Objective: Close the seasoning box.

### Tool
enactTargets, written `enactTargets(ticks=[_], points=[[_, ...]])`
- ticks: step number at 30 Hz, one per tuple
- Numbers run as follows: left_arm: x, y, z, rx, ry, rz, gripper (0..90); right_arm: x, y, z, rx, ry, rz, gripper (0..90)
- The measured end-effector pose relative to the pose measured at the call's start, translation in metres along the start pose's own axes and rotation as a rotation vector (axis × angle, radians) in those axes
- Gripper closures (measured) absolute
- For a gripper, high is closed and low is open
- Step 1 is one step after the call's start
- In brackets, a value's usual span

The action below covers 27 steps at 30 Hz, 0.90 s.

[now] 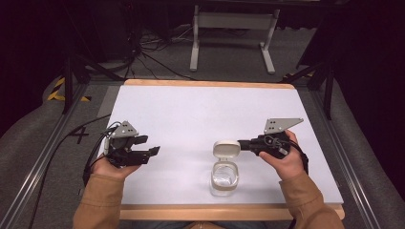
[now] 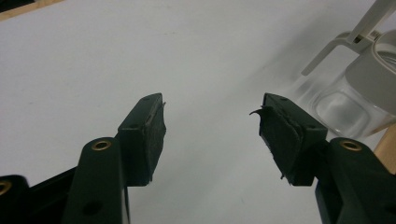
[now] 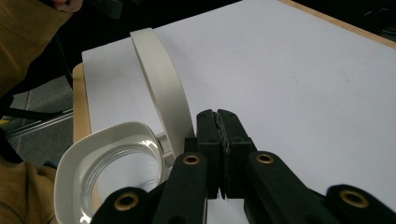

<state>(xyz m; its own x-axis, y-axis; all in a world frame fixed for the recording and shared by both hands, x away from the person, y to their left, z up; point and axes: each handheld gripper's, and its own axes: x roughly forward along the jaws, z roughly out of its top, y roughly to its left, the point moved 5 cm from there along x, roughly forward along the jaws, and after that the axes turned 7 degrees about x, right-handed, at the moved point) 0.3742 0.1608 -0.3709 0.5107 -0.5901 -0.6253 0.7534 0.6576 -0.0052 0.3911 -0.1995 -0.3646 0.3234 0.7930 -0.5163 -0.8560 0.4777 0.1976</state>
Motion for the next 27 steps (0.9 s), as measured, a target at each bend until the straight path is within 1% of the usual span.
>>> enactTargets(ticks=[1, 8, 13, 15, 17, 20, 22, 23, 27], points=[[0.001, 0.0, 0.001, 0.008, 0.0, -0.001, 40.6, -0.001, 0.001, 0.0, 0.0, -0.001, -0.001, 89.0], [0.003, 0.0, 0.003, 0.01, 0.002, -0.01, 40.5, -0.003, 0.005, -0.001, -0.009, 0.005, 0.003, 89.1], [0.006, -0.001, 0.005, 0.013, -0.004, -0.017, 40.4, -0.005, 0.011, -0.003, -0.019, 0.024, 0.024, 88.5], [0.006, 0.0, 0.006, 0.02, -0.002, -0.017, 40.4, -0.005, 0.013, -0.004, -0.02, 0.035, 0.041, 88.2], [0.007, -0.001, 0.007, 0.019, -0.003, -0.022, 40.4, -0.005, 0.015, -0.004, -0.024, 0.035, 0.05, 88.1], [0.008, -0.001, 0.007, 0.013, -0.005, -0.027, 40.4, -0.006, 0.015, -0.005, -0.019, 0.035, 0.048, 87.7], [0.008, -0.002, 0.008, 0.013, -0.005, -0.027, 40.4, -0.007, 0.015, -0.005, -0.019, 0.036, 0.046, 87.6], [0.008, -0.001, 0.008, 0.02, -0.002, -0.029, 40.4, -0.007, 0.015, -0.005, -0.019, 0.036, 0.046, 87.6], [0.008, -0.001, 0.007, 0.017, -0.001, -0.028, 40.4, -0.007, 0.015, -0.004, -0.021, 0.032, 0.047, 86.4]])
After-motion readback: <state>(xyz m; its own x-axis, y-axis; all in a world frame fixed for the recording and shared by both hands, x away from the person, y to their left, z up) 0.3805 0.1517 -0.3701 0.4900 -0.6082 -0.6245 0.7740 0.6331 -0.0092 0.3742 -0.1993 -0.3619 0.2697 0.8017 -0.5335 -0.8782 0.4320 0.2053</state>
